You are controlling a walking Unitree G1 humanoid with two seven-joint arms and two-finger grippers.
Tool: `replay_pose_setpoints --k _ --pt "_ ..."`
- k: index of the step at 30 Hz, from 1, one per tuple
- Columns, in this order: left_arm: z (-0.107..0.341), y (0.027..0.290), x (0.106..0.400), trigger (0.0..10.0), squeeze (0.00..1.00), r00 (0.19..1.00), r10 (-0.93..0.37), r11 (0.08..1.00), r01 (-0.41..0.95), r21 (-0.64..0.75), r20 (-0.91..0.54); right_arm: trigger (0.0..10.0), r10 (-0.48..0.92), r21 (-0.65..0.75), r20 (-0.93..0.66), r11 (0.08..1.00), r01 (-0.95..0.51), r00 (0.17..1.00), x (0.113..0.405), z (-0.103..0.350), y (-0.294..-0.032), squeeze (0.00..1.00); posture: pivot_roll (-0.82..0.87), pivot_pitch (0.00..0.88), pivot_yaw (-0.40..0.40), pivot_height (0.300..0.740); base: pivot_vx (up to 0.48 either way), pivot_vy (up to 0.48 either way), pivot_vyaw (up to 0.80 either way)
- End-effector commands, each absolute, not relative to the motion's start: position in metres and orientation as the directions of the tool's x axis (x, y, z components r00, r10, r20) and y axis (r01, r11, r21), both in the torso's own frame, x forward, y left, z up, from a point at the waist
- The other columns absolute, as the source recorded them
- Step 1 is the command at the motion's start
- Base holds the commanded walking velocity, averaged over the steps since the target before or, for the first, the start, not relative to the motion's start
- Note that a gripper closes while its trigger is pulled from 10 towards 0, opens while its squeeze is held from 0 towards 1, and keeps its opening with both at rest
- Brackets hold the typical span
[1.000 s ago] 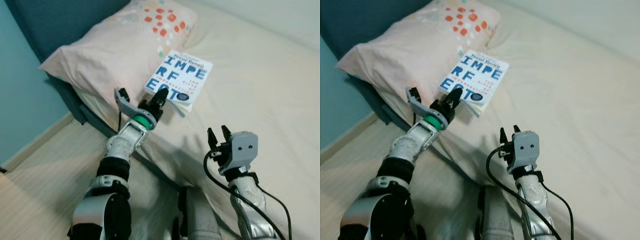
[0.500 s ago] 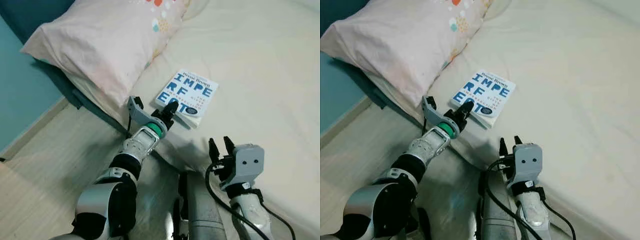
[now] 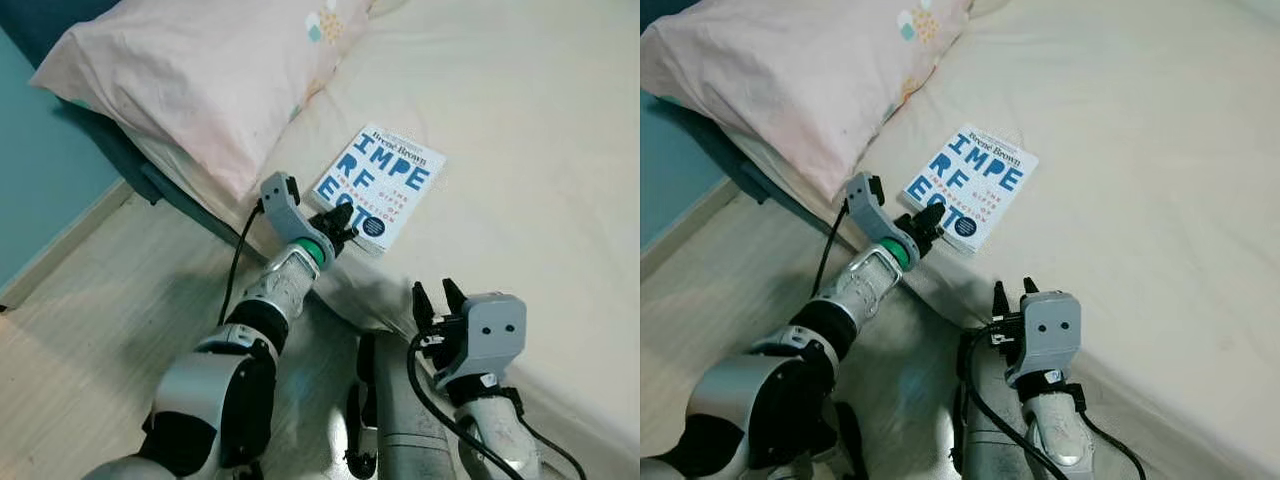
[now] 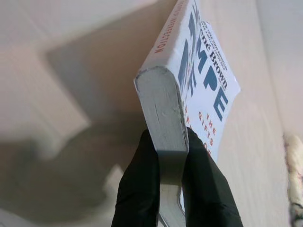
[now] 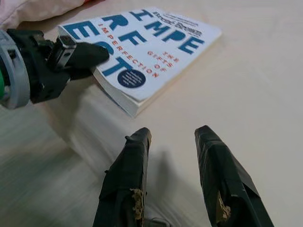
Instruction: Clean up the room
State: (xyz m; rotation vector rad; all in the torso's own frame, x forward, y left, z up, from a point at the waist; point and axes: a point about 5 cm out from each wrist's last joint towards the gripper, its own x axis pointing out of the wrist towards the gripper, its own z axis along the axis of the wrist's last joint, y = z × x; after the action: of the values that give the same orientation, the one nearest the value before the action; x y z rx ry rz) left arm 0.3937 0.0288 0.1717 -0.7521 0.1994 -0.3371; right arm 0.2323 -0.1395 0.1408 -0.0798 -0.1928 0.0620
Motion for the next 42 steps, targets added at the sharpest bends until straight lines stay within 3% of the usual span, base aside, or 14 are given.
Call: replay_pose_setpoints --k 1,7,17,18,25,29,30,33,36,42 --pt "0.173 0.009 0.389 10.0 0.00 0.920 -0.383 0.674 0.218 -0.706 -0.082 10.0 0.053 -0.085 0.157 0.996 -0.040 0.986 0.228 0.135 -0.141 0.00 -0.31 0.470 0.034 0.586 0.000 0.000 0.00" --pt "0.178 0.024 0.396 10.0 0.00 0.955 -0.281 0.701 0.134 -0.701 -0.098 10.0 0.050 -0.085 0.146 0.996 -0.037 0.988 0.225 0.134 -0.141 0.00 -0.30 0.458 0.039 0.586 0.000 0.000 0.00" --pt "0.177 0.023 0.395 10.0 0.00 0.941 -0.325 0.745 0.193 -0.638 -0.096 10.0 0.043 -0.087 0.143 0.996 -0.031 0.989 0.227 0.135 -0.142 0.00 -0.30 0.445 0.045 0.586 0.000 0.000 0.00" --pt "0.176 0.021 0.394 10.0 1.00 0.933 -0.347 0.758 0.218 -0.615 -0.096 10.0 0.043 -0.086 0.142 0.996 -0.031 0.989 0.227 0.134 -0.142 0.00 -0.30 0.440 0.046 0.586 0.000 0.000 0.00" --pt "0.175 0.017 0.393 10.0 1.00 0.919 -0.381 0.790 0.268 -0.552 -0.099 10.0 0.044 -0.084 0.143 0.996 -0.033 0.989 0.230 0.134 -0.141 0.00 -0.29 0.428 0.046 0.586 0.000 0.000 0.00" --pt "0.182 0.029 0.398 10.0 1.00 0.950 -0.303 0.856 0.235 -0.461 -0.078 10.0 0.050 -0.088 0.161 0.995 -0.037 0.986 0.239 0.137 -0.144 0.00 -0.28 0.383 0.041 0.586 0.000 0.000 0.00" --pt "0.185 0.034 0.400 10.0 0.00 0.961 -0.267 0.883 0.216 -0.417 -0.069 10.0 0.052 -0.090 0.167 0.995 -0.037 0.985 0.243 0.138 -0.145 0.00 -0.27 0.370 0.041 0.586 0.000 0.000 0.00" --pt "0.190 0.041 0.403 10.0 0.00 0.975 -0.214 0.919 0.183 -0.350 -0.052 10.0 0.053 -0.091 0.175 0.995 -0.037 0.983 0.247 0.139 -0.146 0.00 -0.27 0.351 0.039 0.586 0.000 0.000 0.00" --pt "0.203 0.059 0.409 10.0 0.00 0.997 -0.083 0.958 0.081 -0.277 0.006 10.0 0.057 -0.092 0.193 0.995 -0.039 0.980 0.254 0.142 -0.147 0.00 -0.25 0.310 0.037 0.586 0.000 0.000 0.00" --pt "0.211 0.067 0.411 10.0 0.00 0.995 -0.081 0.935 0.093 -0.341 0.049 10.0 0.063 -0.089 0.202 0.995 -0.046 0.977 0.261 0.143 -0.149 0.00 -0.22 0.267 0.042 0.586 0.000 0.000 0.00"
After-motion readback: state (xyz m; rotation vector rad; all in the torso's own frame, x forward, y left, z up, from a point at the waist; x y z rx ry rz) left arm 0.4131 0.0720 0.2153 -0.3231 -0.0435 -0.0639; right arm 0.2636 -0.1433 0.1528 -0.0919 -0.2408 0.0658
